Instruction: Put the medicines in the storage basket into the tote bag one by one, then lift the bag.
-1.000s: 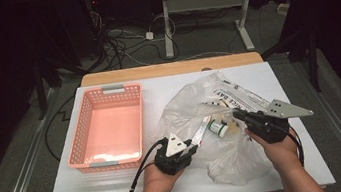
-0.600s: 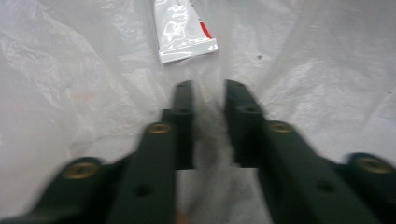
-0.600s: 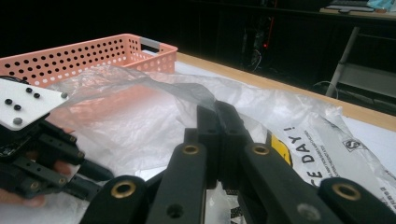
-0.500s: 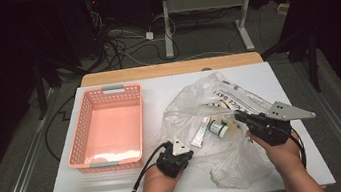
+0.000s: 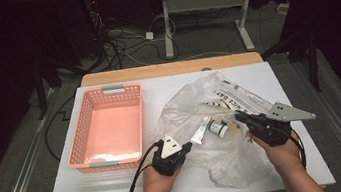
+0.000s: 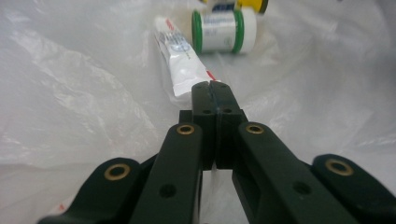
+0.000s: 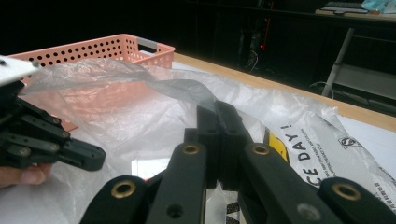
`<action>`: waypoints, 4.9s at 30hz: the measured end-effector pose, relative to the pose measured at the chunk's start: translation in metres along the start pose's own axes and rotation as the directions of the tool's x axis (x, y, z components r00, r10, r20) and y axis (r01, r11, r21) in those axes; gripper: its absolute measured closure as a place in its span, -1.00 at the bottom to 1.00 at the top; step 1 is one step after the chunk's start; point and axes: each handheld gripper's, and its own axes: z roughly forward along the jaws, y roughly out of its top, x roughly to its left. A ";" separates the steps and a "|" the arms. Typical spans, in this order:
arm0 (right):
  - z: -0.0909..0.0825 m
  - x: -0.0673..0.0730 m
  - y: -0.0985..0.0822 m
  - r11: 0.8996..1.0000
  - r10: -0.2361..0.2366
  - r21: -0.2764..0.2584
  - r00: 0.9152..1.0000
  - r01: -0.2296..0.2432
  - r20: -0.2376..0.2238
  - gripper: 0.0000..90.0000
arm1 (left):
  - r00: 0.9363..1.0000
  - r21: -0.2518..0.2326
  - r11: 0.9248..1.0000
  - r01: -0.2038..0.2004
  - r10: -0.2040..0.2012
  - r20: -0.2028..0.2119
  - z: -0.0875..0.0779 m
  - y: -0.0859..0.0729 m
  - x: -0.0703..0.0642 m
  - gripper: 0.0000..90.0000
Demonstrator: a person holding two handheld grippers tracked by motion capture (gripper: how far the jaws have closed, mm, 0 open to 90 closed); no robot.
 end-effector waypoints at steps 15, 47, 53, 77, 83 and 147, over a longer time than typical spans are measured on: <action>-0.004 0.000 0.006 0.999 0.005 -0.051 1.000 -0.003 0.025 1.00 | 0.996 -0.229 0.970 -0.077 0.066 -0.053 -0.024 0.042 -0.007 0.97; 0.000 -0.007 0.083 0.952 0.015 -0.305 0.988 0.034 0.156 1.00 | 0.979 -0.535 0.822 -0.194 0.130 -0.155 -0.054 0.165 0.014 0.97; -0.007 -0.021 0.112 0.934 0.044 -0.355 0.978 0.032 0.203 1.00 | 0.978 -0.554 0.807 -0.204 0.138 -0.159 -0.056 0.193 0.016 0.97; 0.001 -0.068 0.112 0.953 0.092 -0.304 0.947 0.006 0.306 1.00 | 0.983 -0.461 0.876 -0.144 0.075 -0.165 -0.016 0.200 0.051 0.96; 0.011 -0.067 0.093 0.966 0.089 -0.258 0.954 -0.013 0.286 1.00 | 0.984 -0.433 0.891 -0.134 0.070 -0.162 -0.015 0.190 0.054 0.96; 0.023 -0.066 0.061 0.993 -0.003 -0.115 0.961 0.037 0.277 1.00 | 0.989 -0.222 0.975 0.013 -0.046 -0.143 -0.106 0.042 0.023 -0.97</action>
